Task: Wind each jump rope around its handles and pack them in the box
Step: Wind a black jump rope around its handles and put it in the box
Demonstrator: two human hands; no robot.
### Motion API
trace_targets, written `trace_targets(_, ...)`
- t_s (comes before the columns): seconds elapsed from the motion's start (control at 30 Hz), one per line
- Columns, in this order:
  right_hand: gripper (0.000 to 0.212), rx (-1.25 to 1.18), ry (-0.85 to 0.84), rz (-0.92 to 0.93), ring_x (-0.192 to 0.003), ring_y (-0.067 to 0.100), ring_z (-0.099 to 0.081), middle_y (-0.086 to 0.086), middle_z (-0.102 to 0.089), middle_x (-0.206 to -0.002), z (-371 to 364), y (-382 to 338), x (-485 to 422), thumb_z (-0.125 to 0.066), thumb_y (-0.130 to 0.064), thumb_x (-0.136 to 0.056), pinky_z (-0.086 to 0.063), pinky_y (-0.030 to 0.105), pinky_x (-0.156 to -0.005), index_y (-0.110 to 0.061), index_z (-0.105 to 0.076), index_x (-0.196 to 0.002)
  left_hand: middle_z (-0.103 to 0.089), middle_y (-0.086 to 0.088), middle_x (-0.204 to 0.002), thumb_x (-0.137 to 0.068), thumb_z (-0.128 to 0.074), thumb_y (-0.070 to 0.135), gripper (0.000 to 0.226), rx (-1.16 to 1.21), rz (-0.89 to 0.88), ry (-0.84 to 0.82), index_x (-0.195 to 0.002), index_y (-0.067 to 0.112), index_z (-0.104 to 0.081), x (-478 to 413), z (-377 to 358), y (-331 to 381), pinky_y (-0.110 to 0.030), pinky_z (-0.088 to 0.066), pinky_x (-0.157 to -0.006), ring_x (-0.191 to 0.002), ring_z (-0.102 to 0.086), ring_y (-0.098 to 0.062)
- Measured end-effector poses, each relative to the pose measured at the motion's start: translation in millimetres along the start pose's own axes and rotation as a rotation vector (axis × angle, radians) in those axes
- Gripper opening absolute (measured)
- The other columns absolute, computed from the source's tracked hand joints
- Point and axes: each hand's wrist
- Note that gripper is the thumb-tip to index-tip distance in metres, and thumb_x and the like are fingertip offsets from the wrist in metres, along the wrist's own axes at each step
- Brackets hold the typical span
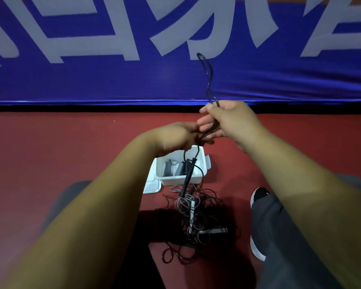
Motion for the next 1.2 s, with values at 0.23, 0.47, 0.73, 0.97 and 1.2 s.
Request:
trace_targets(0.23, 0.025, -0.286, 0.145, -0.067, -0.077, 0.026, -0.076, 0.014, -0.078, -0.085, 20.3, -3.1, -22.0, -0.056, -0.022, -0.111, -0.065, 0.037, -0.065, -0.001, -0.069, -0.115, -0.077, 0.001, -0.102, -0.099, -0.067, 0.019, 0.008, -0.413, 0.111, 0.014, -0.105, 0.017, -0.071, -19.2, 0.7, -19.8, -0.032, -0.052, -0.089, -0.091, -0.070, -0.011)
trace_targets(0.47, 0.084, -0.053, 0.207, -0.247, -0.096, 0.027, -0.073, 0.006, -0.069, -0.115, 22.4, 10.6, -42.2, -0.063, -0.084, -0.083, -0.063, 0.042, -0.089, -0.014, -0.062, -0.128, -0.077, -0.020, -0.107, -0.109, -0.053, 0.014, 0.007, 0.023, 0.118, 0.123, -0.104, 0.014, -0.057, -26.1, -11.8, -5.5, -0.041, -0.061, -0.079, -0.083, -0.078, -0.031)
trace_targets(0.73, 0.069, 0.110, -0.130, -0.627, -0.114, 0.041, -0.065, 0.028, -0.056, -0.143, 12.1, 24.8, -26.7, -0.064, -0.057, -0.096, -0.054, 0.050, -0.105, -0.024, -0.040, -0.150, -0.077, -0.022, -0.107, -0.109, -0.052, 0.010, 0.006, 0.298, 0.088, 0.386, -0.112, 0.008, -0.057, -31.0, -4.0, 2.3, -0.046, -0.066, -0.080, -0.086, -0.079, -0.033)
trace_targets(0.97, 0.050, 0.150, -0.368, -0.659, -0.106, 0.032, -0.075, 0.011, -0.082, -0.096, -5.7, 40.2, -10.6, -0.070, -0.039, -0.099, -0.057, 0.049, -0.101, -0.013, -0.057, -0.140, -0.080, -0.008, -0.106, -0.108, -0.056, 0.017, 0.008, 0.225, 0.096, 0.466, -0.103, 0.017, -0.062, -34.6, -5.4, 1.2, -0.038, -0.064, -0.071, -0.079, -0.072, -0.025)
trace_targets(1.2, 0.025, 0.276, -0.306, -0.579, -0.080, 0.015, -0.065, -0.005, -0.071, -0.091, -14.4, 46.8, -13.1, -0.072, -0.044, -0.097, -0.053, 0.037, -0.085, -0.023, -0.074, -0.108, -0.078, -0.012, -0.114, -0.109, -0.056, 0.016, 0.013, 0.355, 0.083, 0.452, -0.116, 0.006, -0.061, -31.3, -3.1, 2.8, -0.034, -0.064, -0.067, -0.090, -0.079, -0.027)
Point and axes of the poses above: each hand's wrist, its own x-axis away from the middle knuckle, its own z-axis out of the back of the hand, y = z × x
